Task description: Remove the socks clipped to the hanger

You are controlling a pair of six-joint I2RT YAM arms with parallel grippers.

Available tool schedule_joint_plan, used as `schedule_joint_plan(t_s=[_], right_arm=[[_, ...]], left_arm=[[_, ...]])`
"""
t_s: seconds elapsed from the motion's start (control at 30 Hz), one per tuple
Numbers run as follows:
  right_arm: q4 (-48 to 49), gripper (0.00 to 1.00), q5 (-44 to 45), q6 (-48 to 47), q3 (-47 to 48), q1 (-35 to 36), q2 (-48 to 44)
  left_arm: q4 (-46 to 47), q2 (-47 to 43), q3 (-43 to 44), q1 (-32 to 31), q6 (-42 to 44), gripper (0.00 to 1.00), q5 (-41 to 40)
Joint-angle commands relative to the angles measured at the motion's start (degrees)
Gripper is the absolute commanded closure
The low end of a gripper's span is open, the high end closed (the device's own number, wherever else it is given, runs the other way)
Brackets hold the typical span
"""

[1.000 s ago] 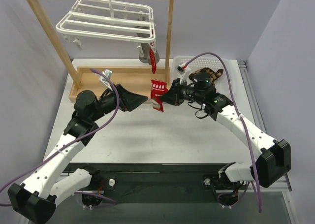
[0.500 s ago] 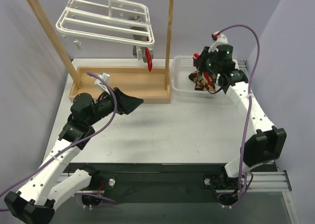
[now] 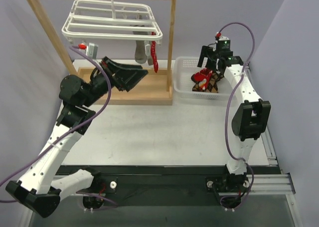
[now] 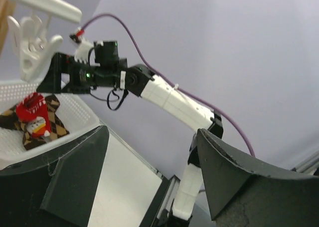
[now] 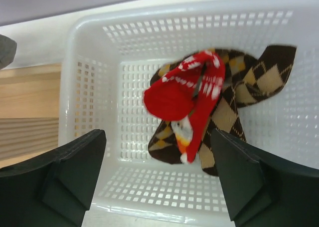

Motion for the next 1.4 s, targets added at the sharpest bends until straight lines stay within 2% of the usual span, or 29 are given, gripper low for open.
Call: schedule_joint_plan(t_s=[0.0, 0.03, 0.17, 0.3, 0.37, 0.47, 0.53, 0.7, 0.83, 0.93, 1.07, 1.23, 1.37], right_arm=[[-6.3, 0.06, 0.5, 0.2, 2.7, -0.2, -1.3], [-6.4, 0.02, -2.6, 0.5, 2.2, -0.3, -2.8], [-5.8, 0.02, -9.2, 1.2, -2.3, 1.5, -9.1], [-5.0, 0.06, -11.6, -2.4, -4.1, 8.1, -16.8], [-3.3, 0.08, -16.2, -2.2, -3.6, 9.7, -20.0], [2.2, 0.11, -22.1, 2.2, -3.2, 11.8, -22.0], [9.4, 0.12, -30.2, 3.6, -3.7, 13.2, -22.5], [21.6, 0.15, -40.5, 3.5, -4.5, 15.2, -21.4], [21.6, 0.11, -40.8, 1.0, -1.3, 15.0, -18.8], [21.9, 0.11, -42.5, -1.3, 2.1, 14.6, -16.3], [24.6, 0.12, -44.4, -1.7, 4.8, 14.6, -13.5], [28.7, 0.18, -46.4, 0.2, 7.6, 14.2, -9.7], [32.6, 0.26, -47.5, 1.9, 8.5, 14.3, -8.3]], left_arm=[[2.9, 2.4, 4.4, 0.4, -0.3, 0.17, -8.6], [3.2, 2.5, 4.5, 0.6, -0.4, 0.17, -9.6], [3.5, 2.4, 4.3, 2.2, 0.2, 0.17, -13.5], [1.8, 2.3, 5.1, 6.0, 1.2, 0.17, -14.4], [1.8, 2.2, 5.1, 9.5, 0.1, 0.17, -13.1], [1.5, 1.8, 5.1, 13.3, -1.2, 0.17, -11.9], [1.4, 1.7, 5.0, 14.9, -1.5, 0.17, -11.4], [0.7, 0.1, 4.9, 17.1, -1.7, 0.17, -8.1], [-0.7, -1.8, 4.3, 17.3, -1.2, 0.17, -3.7], [-1.5, -5.5, 0.8, 17.3, -2.5, 0.17, -1.9], [2.4, -9.0, -6.4, 17.3, -7.8, 0.16, 2.3], [2.5, -12.3, -11.2, 17.2, -7.3, 0.15, 7.4], [-3.9, -14.5, -11.8, 17.2, -2.4, 0.15, 8.4]])
